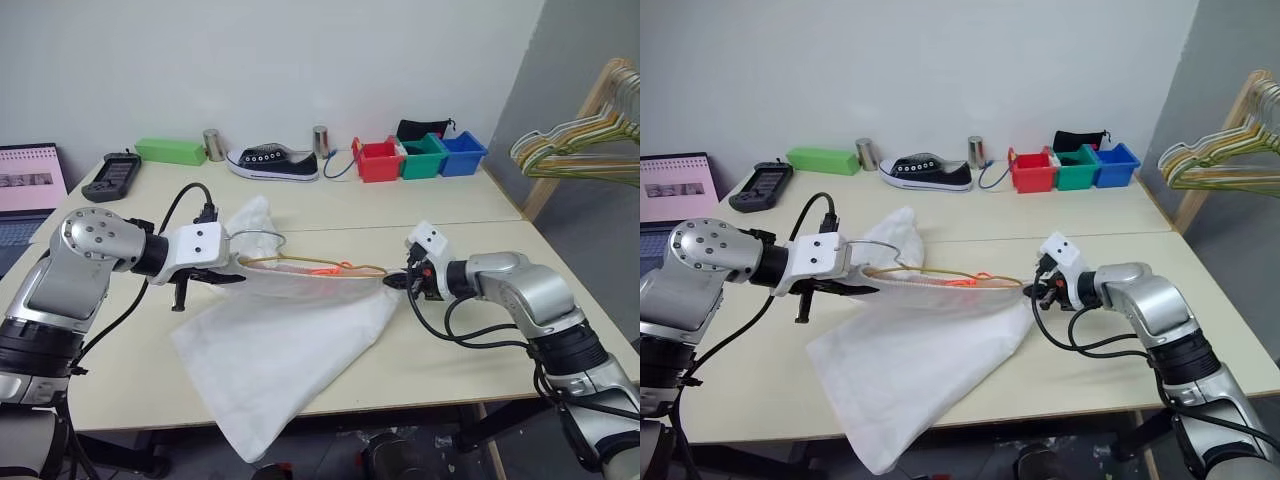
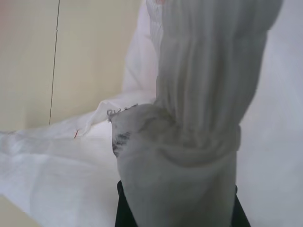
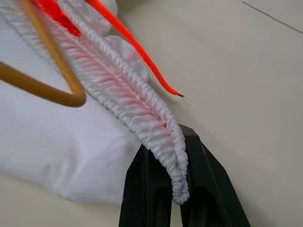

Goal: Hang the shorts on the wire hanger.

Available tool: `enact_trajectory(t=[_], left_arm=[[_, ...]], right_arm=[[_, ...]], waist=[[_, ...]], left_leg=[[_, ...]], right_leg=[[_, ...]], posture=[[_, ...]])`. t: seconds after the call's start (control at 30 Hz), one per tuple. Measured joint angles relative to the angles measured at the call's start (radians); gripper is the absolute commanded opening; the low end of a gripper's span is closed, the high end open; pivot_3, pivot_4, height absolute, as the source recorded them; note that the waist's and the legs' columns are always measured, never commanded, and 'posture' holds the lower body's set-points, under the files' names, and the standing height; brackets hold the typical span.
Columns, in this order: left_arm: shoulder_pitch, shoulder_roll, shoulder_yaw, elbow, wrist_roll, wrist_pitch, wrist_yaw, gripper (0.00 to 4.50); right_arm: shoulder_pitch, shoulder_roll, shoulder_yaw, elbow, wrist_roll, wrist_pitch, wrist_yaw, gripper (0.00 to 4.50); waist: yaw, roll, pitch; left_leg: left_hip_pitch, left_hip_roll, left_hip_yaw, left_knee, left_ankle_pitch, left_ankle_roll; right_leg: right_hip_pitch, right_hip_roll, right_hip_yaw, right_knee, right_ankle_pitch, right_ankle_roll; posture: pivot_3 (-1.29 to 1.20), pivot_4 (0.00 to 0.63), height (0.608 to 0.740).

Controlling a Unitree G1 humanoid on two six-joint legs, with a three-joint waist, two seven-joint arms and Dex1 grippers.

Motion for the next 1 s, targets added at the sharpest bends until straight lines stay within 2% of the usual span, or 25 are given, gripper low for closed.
enact_trajectory(t=[0.43,0.77,1.0], left_arm=[[-0.073,-0.039,-0.011,0.068,0.012,-0.041,0.027,0.0],[-0.089,-0.044,-0.055,0.121,0.055,-0.1,0.025,0.0],[-0.11,-0.044,-0.107,0.182,0.14,-0.184,0.055,0.0]], right_arm=[[0.004,-0.042,0.009,-0.063,-0.008,-0.002,0.01,0.04],[0.005,-0.069,0.009,-0.117,-0.007,0.014,0.012,0.04],[-0.069,-0.101,0.009,-0.173,0.002,0.042,0.021,0.04]], waist=[[-0.005,0.0,0.0],[-0.028,0.0,0.0],[-0.054,0.0,0.0]], left_leg=[[-0.001,0.0,0.0,0.0,0.0,0.0],[-0.001,0.0,0.0,0.0,0.0,0.0],[-0.001,0.0,0.0,0.0,0.0,0.0]], right_leg=[[0.0,0.0,0.0,-0.001,0.0,0.0],[0.0,0.0,0.0,-0.001,0.0,0.0],[0.0,-0.001,0.0,-0.001,0.0,0.0]], posture=[[-0.24,0.013,0.74],[-0.26,0.012,0.74],[-0.28,0.01,0.74]])
